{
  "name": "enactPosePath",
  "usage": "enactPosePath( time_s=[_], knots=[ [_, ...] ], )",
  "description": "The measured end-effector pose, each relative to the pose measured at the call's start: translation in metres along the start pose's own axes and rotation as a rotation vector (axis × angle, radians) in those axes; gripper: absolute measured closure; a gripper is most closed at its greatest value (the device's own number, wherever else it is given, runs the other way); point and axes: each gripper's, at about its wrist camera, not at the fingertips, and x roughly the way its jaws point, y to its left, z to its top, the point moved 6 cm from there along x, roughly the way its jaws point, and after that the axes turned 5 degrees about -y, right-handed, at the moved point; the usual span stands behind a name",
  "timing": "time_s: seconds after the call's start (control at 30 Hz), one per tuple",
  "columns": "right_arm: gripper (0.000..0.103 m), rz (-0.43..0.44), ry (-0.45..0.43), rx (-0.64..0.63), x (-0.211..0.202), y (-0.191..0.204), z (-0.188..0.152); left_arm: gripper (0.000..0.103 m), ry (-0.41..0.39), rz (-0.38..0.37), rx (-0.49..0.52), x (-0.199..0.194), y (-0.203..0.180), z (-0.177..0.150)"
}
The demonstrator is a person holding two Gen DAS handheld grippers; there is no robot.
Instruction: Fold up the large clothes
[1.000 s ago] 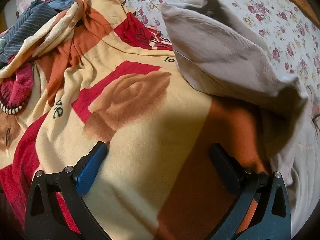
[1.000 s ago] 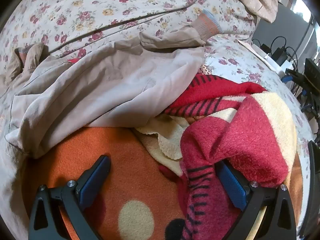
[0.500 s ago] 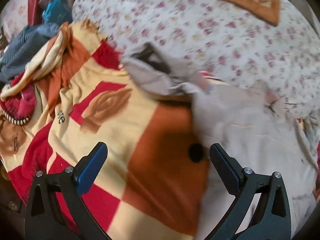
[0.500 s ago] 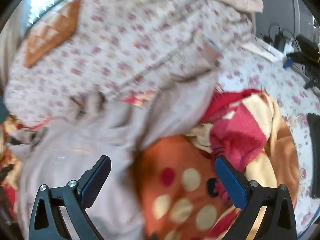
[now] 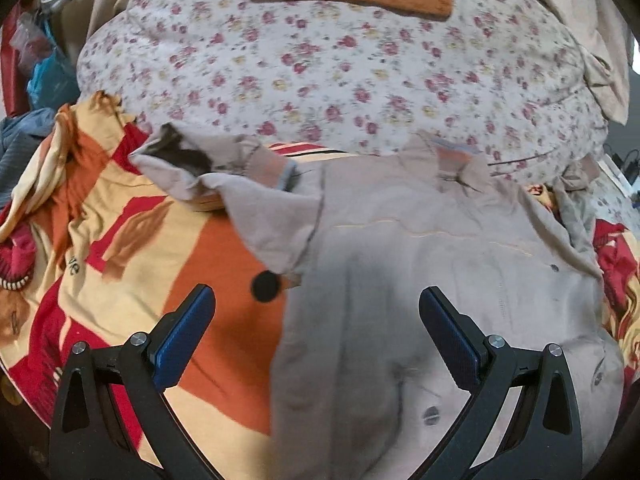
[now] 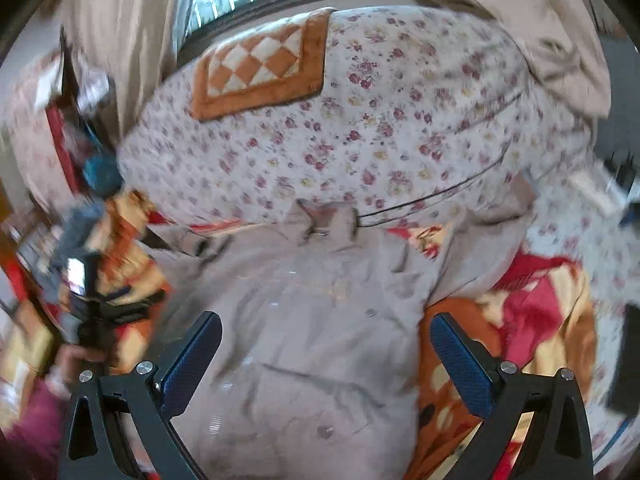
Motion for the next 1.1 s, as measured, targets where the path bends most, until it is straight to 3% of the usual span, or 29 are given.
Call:
enactPosePath(
  time_s=[0.13, 0.33, 0.47, 0.7, 0.83, 1.1],
  knots=[
    [0.000, -0.051, 0.011, -0.021, 0.037, -0.001, -0.001, 0.001, -0.009, 0.019, 0.031, 0.004, -0.014, 0.002],
    [0.000, 0.024, 0.072, 0.096, 0.098, 0.006, -0.009, 0.001, -0.016, 0.021, 0.041, 0.012, -0.021, 0.003],
    [0.000, 0.041, 0.095, 0.106, 0.127, 0.010, -0.014, 0.001, 0.005, 0.024, 0.013, 0.020, -0.021, 0.004],
    [0.000, 0.031, 0.075, 0.074, 0.151, 0.012, -0.025, 0.001, 0.031, 0.041, -0.016, 0.033, -0.018, 0.002],
    [0.000, -0.010, 0.151, 0.053, 0.167, 0.005, -0.039, 0.001, 0.044, 0.046, -0.027, 0.038, -0.017, 0.003],
    [0.000, -0.003, 0.136, 0.011, 0.164, 0.012, -0.043, 0.001, 0.055, 0.055, -0.011, 0.044, -0.020, 0.003]
  ],
)
